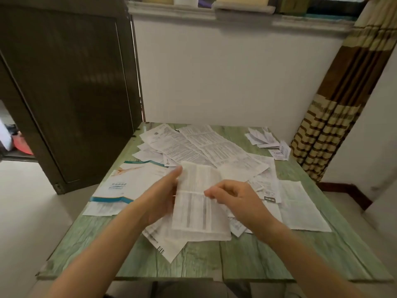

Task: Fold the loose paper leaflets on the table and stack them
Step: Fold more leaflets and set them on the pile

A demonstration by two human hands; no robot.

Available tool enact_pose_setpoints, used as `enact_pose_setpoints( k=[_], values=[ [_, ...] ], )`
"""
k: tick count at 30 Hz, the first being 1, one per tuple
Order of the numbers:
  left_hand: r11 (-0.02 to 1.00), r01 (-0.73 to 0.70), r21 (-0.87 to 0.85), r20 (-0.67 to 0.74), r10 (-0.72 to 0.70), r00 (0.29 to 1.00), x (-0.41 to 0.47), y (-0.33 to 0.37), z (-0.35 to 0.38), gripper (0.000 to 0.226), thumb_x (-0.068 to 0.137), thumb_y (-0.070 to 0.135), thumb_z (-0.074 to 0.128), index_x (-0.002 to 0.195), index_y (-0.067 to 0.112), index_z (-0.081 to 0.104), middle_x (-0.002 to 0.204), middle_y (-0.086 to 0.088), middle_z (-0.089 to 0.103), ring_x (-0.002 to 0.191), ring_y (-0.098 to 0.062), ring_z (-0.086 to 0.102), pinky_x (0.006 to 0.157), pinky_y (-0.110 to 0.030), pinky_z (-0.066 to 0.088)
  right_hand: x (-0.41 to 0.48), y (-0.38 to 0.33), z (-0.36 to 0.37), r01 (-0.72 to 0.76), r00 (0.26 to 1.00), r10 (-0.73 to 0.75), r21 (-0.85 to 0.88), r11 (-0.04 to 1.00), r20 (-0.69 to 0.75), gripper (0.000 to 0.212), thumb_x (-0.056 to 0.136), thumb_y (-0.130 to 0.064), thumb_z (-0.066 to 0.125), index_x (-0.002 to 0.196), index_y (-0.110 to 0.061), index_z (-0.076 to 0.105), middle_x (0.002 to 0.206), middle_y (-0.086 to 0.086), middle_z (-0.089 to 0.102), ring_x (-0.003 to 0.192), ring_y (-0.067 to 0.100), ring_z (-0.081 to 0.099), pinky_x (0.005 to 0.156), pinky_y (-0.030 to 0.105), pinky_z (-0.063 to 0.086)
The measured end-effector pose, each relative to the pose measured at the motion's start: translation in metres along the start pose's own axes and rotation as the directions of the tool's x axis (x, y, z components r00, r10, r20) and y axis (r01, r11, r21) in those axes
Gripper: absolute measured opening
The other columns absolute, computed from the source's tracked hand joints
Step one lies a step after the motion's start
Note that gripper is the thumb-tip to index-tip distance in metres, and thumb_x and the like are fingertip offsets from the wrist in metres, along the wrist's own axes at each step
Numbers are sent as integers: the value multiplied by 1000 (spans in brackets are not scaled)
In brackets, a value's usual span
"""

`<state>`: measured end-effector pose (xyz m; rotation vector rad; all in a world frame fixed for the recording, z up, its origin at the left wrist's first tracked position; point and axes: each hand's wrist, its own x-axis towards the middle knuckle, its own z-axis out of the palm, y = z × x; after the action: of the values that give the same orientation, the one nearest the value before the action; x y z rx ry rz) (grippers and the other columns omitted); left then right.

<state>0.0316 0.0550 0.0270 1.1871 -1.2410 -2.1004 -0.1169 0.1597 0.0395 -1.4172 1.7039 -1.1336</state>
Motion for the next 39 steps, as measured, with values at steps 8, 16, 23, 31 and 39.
enact_pose_setpoints(
  k=[8, 16, 23, 31, 39],
  values=[
    [840, 13, 543, -257, 152, 954, -9, -8, -5, 17, 94, 24, 56, 83, 11, 59, 86, -7, 65, 75, -18, 62, 75, -30, 54, 5, 39, 26, 235, 963, -83, -655, 719, 255, 64, 91, -60, 22, 149, -33, 18, 159, -10, -3, 144, 4, -11, 111, 19, -11],
    [534, 214, 818, -426, 312, 849, -2, -26, -20, 46, 90, 35, 56, 127, 8, 45, 125, -11, 51, 108, -26, 54, 84, -32, 46, 6, 47, 45, 224, 951, 3, -698, 680, 308, 94, 65, -72, -7, 150, -34, -3, 155, -9, -24, 137, 6, -31, 109, 24, -22],
    [696, 130, 706, -381, 218, 899, 4, -15, -17, 23, 85, 24, 66, 72, 12, 51, 70, -5, 53, 60, -17, 51, 57, -29, 45, 6, 56, 52, 211, 952, 21, -706, 676, 305, 91, 67, -72, -8, 150, -34, -6, 156, -8, -22, 138, 8, -30, 110, 27, -23],
    [845, -89, 528, -325, 298, 898, -11, -10, -7, 18, 95, 26, 51, 100, 9, 55, 98, -7, 62, 91, -24, 60, 77, -35, 47, 1, 40, 30, 79, 967, -129, -223, 972, -219, 56, 94, -34, 54, 144, -23, 31, 148, -11, 28, 135, 2, 23, 112, 25, 23],
    [990, -139, 37, -110, 142, 984, -45, 1, 8, 16, 89, 13, 61, 104, 10, 61, 90, -6, 75, 80, -21, 72, 64, -32, 58, 0, 14, 2, -285, 952, 285, 648, 706, 108, 38, 82, -19, 65, 117, -3, 59, 105, 11, 72, 96, 28, 69, 79, 42, 57]
  ],
)
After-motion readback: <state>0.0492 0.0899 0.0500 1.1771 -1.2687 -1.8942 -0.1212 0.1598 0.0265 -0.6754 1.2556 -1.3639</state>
